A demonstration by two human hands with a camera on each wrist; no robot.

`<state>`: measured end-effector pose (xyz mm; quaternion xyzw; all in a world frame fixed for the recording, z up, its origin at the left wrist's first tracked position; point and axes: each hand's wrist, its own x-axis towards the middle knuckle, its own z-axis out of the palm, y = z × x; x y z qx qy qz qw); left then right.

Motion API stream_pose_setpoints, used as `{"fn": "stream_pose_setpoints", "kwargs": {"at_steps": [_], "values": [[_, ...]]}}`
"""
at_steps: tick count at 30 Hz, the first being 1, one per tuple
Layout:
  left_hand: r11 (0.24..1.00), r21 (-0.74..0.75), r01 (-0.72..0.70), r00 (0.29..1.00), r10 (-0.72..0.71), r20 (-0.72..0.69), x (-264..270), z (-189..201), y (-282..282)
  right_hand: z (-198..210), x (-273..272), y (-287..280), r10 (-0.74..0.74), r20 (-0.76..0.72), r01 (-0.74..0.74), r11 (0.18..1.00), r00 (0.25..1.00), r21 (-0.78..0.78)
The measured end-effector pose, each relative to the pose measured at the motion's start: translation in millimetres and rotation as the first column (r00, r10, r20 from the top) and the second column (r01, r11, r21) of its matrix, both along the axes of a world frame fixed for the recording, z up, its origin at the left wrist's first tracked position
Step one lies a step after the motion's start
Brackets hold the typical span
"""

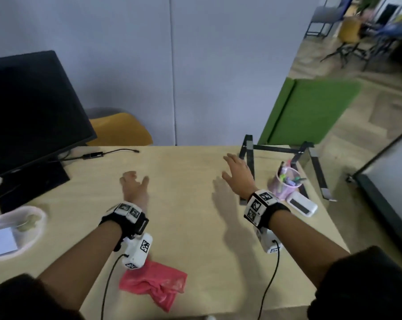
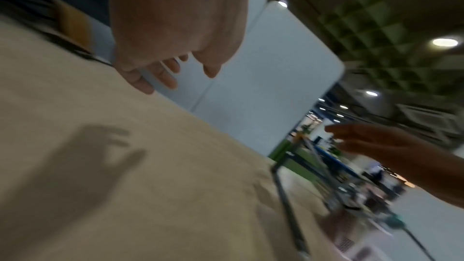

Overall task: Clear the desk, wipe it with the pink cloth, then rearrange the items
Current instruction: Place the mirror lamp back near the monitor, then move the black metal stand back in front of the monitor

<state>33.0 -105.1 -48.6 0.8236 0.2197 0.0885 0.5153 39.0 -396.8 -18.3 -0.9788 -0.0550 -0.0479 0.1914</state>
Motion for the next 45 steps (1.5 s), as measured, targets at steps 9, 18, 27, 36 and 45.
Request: {"fn": "stream_pose_setpoints", "kwargs": {"at_steps": [9, 18, 27, 36, 45], "values": [[0.773, -0.361, 0.521, 0.786, -0.6, -0.149, 34.1, 2.8, -218.2, 16.5, -18.4, -182.8, -0.602, 0.189, 0.604, 0.795, 0.776, 0.057], [0.647, -0.509, 0.567, 0.673, -0.72, -0.166, 28.4, -27.3, -277.3, -26.5, -33.0, -264.1, -0.641, -0.385, 0.706, 0.707, 0.664, 0.041], [0.68, -0.522, 0.514, 0.763, -0.641, -0.083, 32.8, -22.2, -286.9, -29.2, -33.4, -257.5, -0.685, -0.369, 0.773, 0.602, 0.629, 0.201], [0.646, -0.468, 0.603, 0.748, -0.662, 0.05, 53.3, 19.4, -288.3, 29.3, -14.7, -255.9, -0.691, -0.19, 0.716, 0.658, 0.697, 0.232], [0.654, -0.404, 0.64, 0.753, -0.638, 0.16, 85.0, 110.9, -234.2, 106.5, 28.9, -213.5, -0.665, -0.09, 0.656, 0.688, 0.741, 0.311]]}}
